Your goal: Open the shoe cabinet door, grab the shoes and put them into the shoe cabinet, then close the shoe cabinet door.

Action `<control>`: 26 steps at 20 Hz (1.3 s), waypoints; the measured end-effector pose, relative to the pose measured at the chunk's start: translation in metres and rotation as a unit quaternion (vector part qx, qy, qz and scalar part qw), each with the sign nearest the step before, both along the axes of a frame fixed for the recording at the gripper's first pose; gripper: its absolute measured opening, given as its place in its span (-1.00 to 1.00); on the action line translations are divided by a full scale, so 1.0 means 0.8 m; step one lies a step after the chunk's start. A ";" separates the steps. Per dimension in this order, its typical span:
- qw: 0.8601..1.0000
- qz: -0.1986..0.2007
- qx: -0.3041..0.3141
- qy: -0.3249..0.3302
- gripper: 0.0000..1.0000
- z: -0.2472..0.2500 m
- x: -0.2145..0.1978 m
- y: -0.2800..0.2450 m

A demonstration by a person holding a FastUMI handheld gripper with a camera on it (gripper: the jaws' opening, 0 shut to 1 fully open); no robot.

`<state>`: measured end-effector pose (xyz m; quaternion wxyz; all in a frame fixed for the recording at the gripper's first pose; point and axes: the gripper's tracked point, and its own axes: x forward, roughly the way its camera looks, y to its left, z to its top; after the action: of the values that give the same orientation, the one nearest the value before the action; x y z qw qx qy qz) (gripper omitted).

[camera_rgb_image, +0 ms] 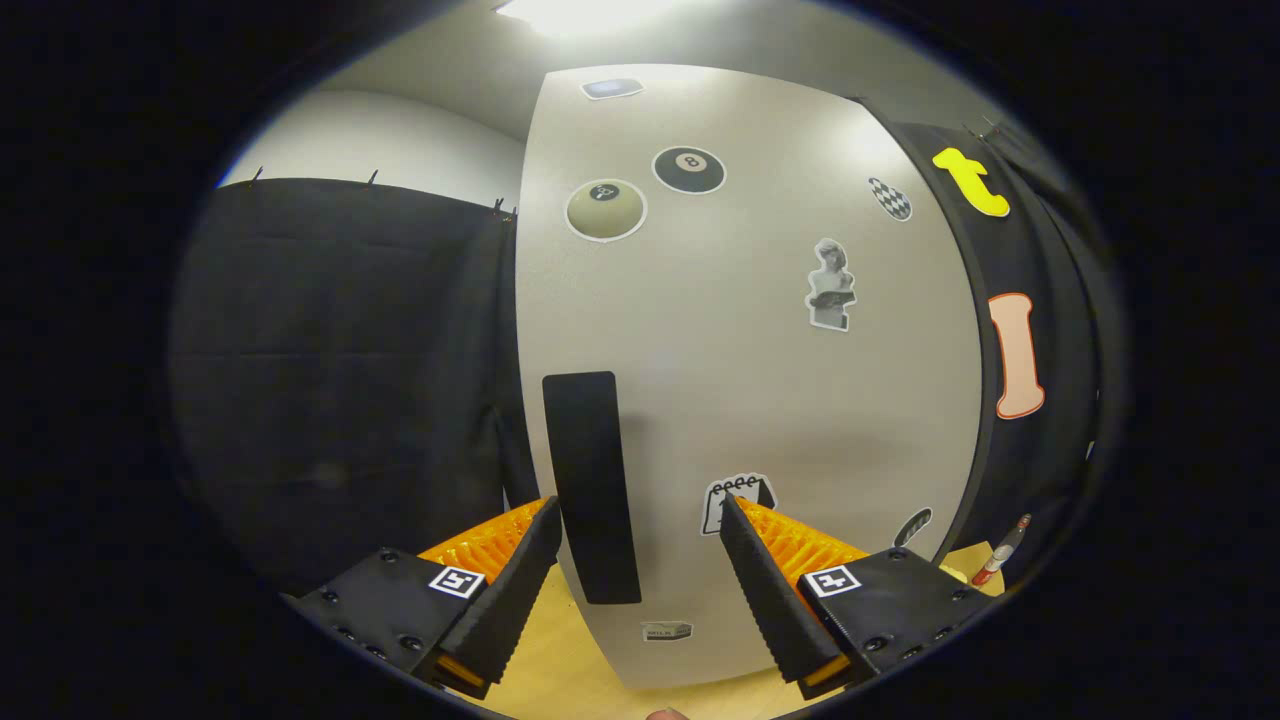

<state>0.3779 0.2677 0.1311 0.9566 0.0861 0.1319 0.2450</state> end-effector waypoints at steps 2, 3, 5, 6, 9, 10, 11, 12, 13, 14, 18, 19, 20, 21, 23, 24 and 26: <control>1.000 0.003 0.000 0.003 0.99 0.006 -0.025 -0.019; 1.000 0.000 -0.004 -0.001 0.99 0.010 -0.036 -0.034; 1.000 -0.011 -0.022 -0.012 0.99 0.016 -0.058 -0.069; 0.999 -0.020 -0.033 -0.020 0.99 0.018 -0.066 -0.088; 0.996 -0.052 -0.063 -0.033 0.99 0.023 -0.086 -0.152; 0.995 -0.063 -0.064 -0.035 0.99 0.026 -0.093 -0.172; 0.995 -0.073 -0.064 -0.035 0.99 0.029 -0.100 -0.193; 0.994 -0.084 -0.064 -0.036 0.99 0.032 -0.109 -0.214; 0.992 -0.096 -0.067 -0.035 0.99 0.034 -0.118 -0.236; 0.991 -0.107 -0.070 -0.035 0.99 0.036 -0.127 -0.259; 0.983 -0.158 -0.081 -0.041 0.99 0.043 -0.157 -0.344; 0.981 -0.169 -0.084 -0.042 0.99 0.045 -0.165 -0.364; 0.979 -0.179 -0.087 -0.041 0.99 0.046 -0.172 -0.383; 0.977 -0.189 -0.090 -0.038 0.99 0.046 -0.179 -0.401; 0.974 -0.204 -0.094 -0.033 0.99 0.042 -0.191 -0.432; 0.972 -0.211 -0.097 -0.030 0.99 0.039 -0.195 -0.444; 0.971 -0.219 -0.098 -0.026 0.99 0.038 -0.205 -0.461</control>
<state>0.2142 -0.1014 0.1613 0.9939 0.0125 0.1081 0.0179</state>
